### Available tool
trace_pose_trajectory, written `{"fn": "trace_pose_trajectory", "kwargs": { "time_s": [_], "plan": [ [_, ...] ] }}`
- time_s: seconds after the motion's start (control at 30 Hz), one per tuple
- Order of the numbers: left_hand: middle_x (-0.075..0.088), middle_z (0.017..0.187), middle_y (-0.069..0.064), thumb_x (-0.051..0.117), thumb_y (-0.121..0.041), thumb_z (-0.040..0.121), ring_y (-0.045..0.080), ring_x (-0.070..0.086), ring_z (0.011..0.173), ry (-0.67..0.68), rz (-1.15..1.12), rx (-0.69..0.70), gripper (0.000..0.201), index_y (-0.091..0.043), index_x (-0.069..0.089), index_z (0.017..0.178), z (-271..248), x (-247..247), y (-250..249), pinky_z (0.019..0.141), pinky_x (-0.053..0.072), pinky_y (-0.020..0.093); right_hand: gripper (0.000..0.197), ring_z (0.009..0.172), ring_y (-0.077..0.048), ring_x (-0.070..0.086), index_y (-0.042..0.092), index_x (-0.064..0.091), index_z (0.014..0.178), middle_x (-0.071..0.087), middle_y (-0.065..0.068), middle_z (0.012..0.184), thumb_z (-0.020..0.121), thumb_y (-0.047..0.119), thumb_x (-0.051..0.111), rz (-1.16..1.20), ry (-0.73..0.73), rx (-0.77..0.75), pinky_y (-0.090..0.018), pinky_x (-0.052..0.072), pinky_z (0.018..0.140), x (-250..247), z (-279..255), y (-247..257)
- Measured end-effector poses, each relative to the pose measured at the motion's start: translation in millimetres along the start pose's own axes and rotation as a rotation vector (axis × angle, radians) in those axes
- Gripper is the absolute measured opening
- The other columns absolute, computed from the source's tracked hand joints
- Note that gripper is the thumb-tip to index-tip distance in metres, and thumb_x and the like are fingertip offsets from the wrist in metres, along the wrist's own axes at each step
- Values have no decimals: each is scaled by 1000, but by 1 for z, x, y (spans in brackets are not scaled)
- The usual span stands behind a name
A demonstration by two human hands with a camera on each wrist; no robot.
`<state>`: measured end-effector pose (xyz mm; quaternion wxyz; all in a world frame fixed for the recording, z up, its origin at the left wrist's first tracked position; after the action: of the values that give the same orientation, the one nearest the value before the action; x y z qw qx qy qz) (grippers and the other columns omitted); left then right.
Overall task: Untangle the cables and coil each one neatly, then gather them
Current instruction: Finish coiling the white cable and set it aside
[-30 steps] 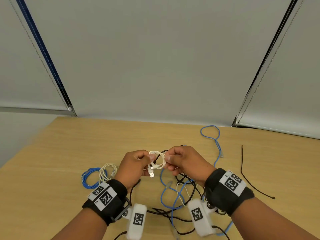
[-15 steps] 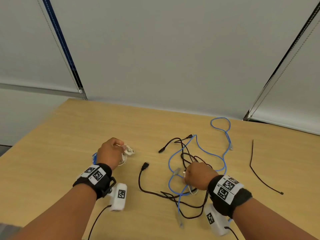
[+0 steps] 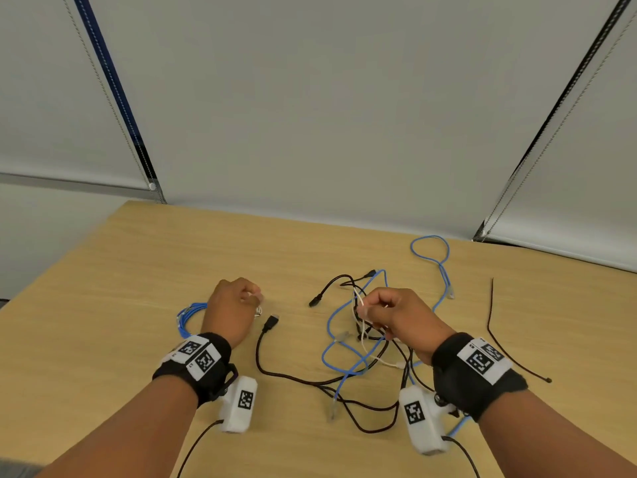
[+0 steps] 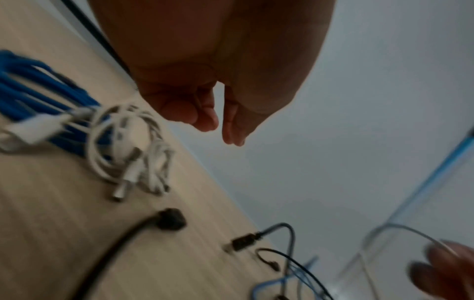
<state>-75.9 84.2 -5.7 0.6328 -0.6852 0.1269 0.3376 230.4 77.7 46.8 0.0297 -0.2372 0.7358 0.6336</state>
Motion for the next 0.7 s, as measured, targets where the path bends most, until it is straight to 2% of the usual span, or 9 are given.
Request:
{"fn": "trace_pose_trajectory", "kwargs": {
  "time_s": [0.07, 0.13, 0.23, 0.3, 0.37, 0.43, 0.5, 0.6, 0.7],
  "plan": [
    [61, 102, -5, 64, -21, 93, 10, 61, 91, 118, -52, 118, 21, -41, 65, 86, -12, 15, -24, 74, 42, 22, 12, 68, -10, 60, 20, 73, 81, 73, -7, 82, 93, 18, 69, 105, -6, -17, -24, 48, 56, -2, -1, 6],
    [61, 109, -12, 68, -30, 90, 6, 62, 86, 310, -134, 186, 24, -49, 62, 104, -28, 31, -48, 73, 43, 19, 11, 69, -15, 59, 14, 72, 86, 74, -10, 86, 95, 15, 66, 196, 2, -51, -26, 48, 56, -4, -1, 15],
    [53, 130, -24, 70, -48, 79, 0, 66, 85, 512, -262, 257, 68, -55, 41, 140, -46, 51, -84, 78, 48, 19, 11, 69, -14, 56, 8, 71, 91, 69, -6, 77, 96, 14, 63, 217, 34, -124, -24, 47, 56, -8, -2, 32],
    [57, 133, -20, 71, -45, 77, 4, 69, 88, 557, -384, 284, 78, -47, 37, 147, -50, 57, -106, 83, 56, 28, 15, 70, -13, 58, 10, 72, 92, 65, -3, 75, 99, 11, 59, 200, 77, -187, -23, 49, 60, -7, -5, 43],
    [70, 116, -9, 74, -30, 83, 9, 69, 87, 527, -480, 297, 47, -31, 59, 129, -46, 58, -124, 83, 57, 34, 18, 69, -14, 60, 12, 70, 92, 61, -3, 74, 100, 7, 54, 254, 78, -238, -26, 52, 64, -9, -8, 54],
    [75, 94, -5, 71, -18, 91, 7, 67, 82, 454, -484, 304, 6, -15, 68, 96, -37, 53, -133, 79, 53, 26, 19, 67, -17, 59, 11, 67, 94, 57, -4, 73, 102, 7, 51, 386, 37, -261, -30, 53, 66, -18, -9, 63],
    [76, 88, 0, 65, -15, 96, 7, 68, 81, 356, -452, 306, 11, -11, 63, 85, -27, 47, -133, 77, 49, 22, 15, 61, -19, 55, 4, 62, 98, 53, -3, 71, 103, 8, 48, 519, 13, -276, -34, 52, 65, -28, -12, 72],
    [78, 88, -1, 57, -16, 100, 7, 72, 86, 296, -409, 339, 13, -14, 58, 87, -18, 39, -134, 77, 51, 17, 13, 51, -13, 38, 5, 57, 100, 48, 3, 66, 103, 10, 45, 664, -27, -293, -29, 41, 52, -41, -14, 78],
    [74, 80, -4, 57, -22, 99, 9, 69, 80, 284, -289, 363, 14, -18, 61, 87, -14, 41, -129, 74, 49, 23, 16, 44, -8, 30, 9, 56, 88, 43, 5, 61, 99, 18, 49, 807, -67, -301, -23, 27, 43, -55, -15, 81]
  ]
}}
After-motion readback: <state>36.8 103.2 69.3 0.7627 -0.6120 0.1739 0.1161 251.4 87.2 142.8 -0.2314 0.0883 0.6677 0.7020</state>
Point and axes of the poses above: each hand's wrist, its own z-axis towards the middle knuckle, its own x-axis out of the palm, y = z × x, the point moved 3 cm from there along z, towards the middle knuckle
